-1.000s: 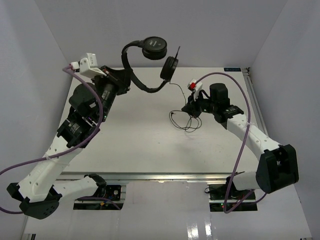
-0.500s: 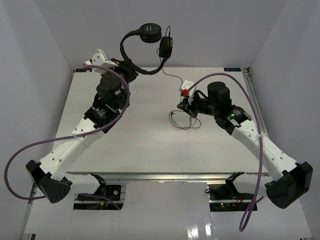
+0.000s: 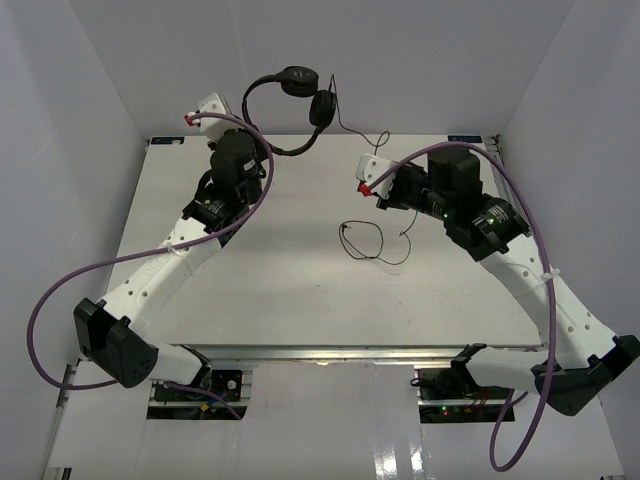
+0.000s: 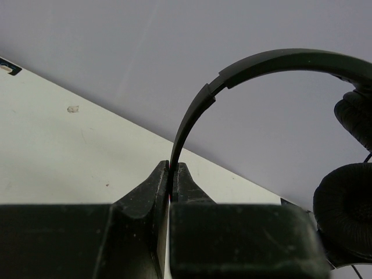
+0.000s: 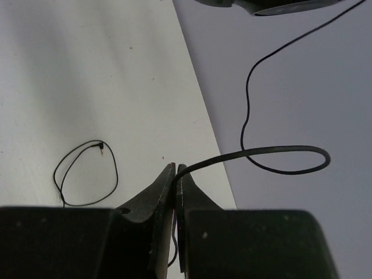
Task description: Wrap the headphones
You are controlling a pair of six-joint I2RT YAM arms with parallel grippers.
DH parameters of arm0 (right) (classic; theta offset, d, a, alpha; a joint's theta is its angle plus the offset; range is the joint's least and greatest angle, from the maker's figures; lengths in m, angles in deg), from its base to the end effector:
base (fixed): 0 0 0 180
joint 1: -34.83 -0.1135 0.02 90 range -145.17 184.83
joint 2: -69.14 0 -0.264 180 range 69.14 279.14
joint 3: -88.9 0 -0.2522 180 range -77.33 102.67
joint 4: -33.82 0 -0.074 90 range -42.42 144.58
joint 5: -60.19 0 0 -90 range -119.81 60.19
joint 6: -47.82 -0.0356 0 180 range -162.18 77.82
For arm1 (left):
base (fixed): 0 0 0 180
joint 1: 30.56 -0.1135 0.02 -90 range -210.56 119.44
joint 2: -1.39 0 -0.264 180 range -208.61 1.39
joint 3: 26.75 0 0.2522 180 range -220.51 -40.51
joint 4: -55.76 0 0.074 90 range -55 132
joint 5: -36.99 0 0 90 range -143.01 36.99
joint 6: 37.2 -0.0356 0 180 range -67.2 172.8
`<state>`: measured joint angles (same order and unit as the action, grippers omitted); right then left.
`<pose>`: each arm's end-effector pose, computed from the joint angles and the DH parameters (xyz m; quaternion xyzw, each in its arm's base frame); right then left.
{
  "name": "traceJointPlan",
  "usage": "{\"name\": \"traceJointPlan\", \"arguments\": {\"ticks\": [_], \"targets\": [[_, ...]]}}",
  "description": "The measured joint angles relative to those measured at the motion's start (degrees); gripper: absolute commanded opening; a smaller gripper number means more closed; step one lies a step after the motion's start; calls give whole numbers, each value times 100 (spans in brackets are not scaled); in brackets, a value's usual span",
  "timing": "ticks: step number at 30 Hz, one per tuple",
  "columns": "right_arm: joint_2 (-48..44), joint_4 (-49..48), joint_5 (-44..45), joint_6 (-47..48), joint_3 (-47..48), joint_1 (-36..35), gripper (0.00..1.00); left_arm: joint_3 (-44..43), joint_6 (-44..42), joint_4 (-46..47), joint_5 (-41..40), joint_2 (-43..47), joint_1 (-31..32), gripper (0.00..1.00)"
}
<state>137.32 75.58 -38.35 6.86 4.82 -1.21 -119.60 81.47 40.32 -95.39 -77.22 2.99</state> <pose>0.1999 0.1520 0.4495 -0.5651 0.5481 -0.0112 0.6165 0.2738 -0.1528 0.4322 -0.2243 0.6763 -0.1159 0.6920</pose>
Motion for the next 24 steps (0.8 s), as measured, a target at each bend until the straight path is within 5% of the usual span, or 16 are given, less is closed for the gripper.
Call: {"name": "traceJointPlan", "arguments": {"ticks": [12,24], "targets": [[399,1356,119,1614,105,-190,8,21,1015,-251,918,-68,-152,0],[546,2438,1726,3767,599,-1959,8,236,1283,-447,1868,-464,-154,0]]}}
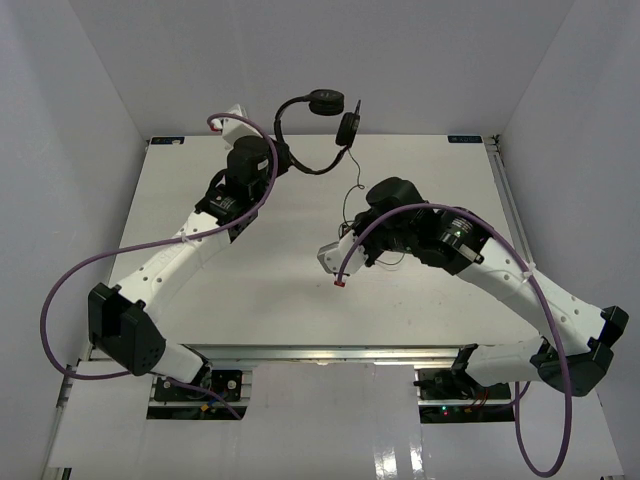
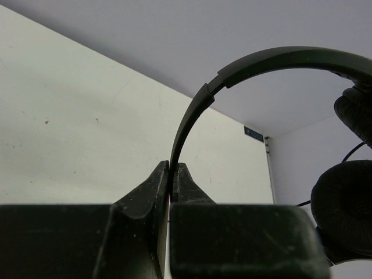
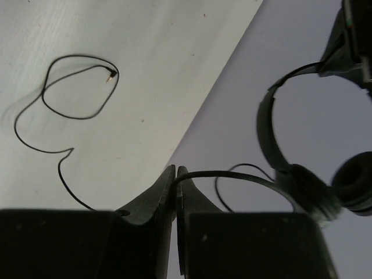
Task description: Wrap the headphones
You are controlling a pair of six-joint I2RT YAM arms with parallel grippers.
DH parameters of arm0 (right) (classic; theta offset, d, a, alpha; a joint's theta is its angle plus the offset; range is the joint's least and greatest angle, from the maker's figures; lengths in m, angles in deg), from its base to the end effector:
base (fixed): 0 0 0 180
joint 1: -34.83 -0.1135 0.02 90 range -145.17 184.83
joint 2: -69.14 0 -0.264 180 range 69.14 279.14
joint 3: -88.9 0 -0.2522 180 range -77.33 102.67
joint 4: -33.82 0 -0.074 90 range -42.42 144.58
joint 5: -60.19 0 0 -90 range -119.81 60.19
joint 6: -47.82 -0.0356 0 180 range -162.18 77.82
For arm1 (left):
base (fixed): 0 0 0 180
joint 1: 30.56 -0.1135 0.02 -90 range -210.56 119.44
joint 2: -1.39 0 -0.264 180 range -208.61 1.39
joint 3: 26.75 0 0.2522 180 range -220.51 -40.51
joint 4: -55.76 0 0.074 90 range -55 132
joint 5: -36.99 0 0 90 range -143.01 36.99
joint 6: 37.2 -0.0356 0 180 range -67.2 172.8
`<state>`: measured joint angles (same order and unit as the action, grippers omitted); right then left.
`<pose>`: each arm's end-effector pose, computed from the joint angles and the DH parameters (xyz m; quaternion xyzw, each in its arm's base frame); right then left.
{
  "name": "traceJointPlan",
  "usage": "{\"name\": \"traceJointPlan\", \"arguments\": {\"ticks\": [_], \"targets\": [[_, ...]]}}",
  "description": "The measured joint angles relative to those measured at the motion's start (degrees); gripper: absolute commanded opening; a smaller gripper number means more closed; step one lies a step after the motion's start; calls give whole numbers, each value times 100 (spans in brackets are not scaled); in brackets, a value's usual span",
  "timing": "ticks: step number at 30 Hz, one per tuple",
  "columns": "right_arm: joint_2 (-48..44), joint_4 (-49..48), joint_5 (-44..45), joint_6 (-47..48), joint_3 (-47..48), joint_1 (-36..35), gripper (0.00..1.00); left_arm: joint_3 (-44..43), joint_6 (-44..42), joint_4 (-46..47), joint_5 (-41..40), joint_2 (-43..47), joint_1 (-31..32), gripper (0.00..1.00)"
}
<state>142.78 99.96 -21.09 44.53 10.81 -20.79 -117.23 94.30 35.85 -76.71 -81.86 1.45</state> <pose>0.1479 0.2065 0.4192 -0.8369 0.3208 -0.1832 0.4038 0.2986 -0.1698 0.3840 -0.1911 0.7510 -0.2374 0.5858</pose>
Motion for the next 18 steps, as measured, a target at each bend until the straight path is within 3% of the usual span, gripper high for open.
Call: {"name": "traceJointPlan", "arguments": {"ticks": [9,18], "targets": [[469,360,974,1072,1238,-113,8,197,-743,-252,901,-381,0,0],[637,430,1208,1586,1371,-111,8,400,-1417,-324,1988,-498,0,0]]}}
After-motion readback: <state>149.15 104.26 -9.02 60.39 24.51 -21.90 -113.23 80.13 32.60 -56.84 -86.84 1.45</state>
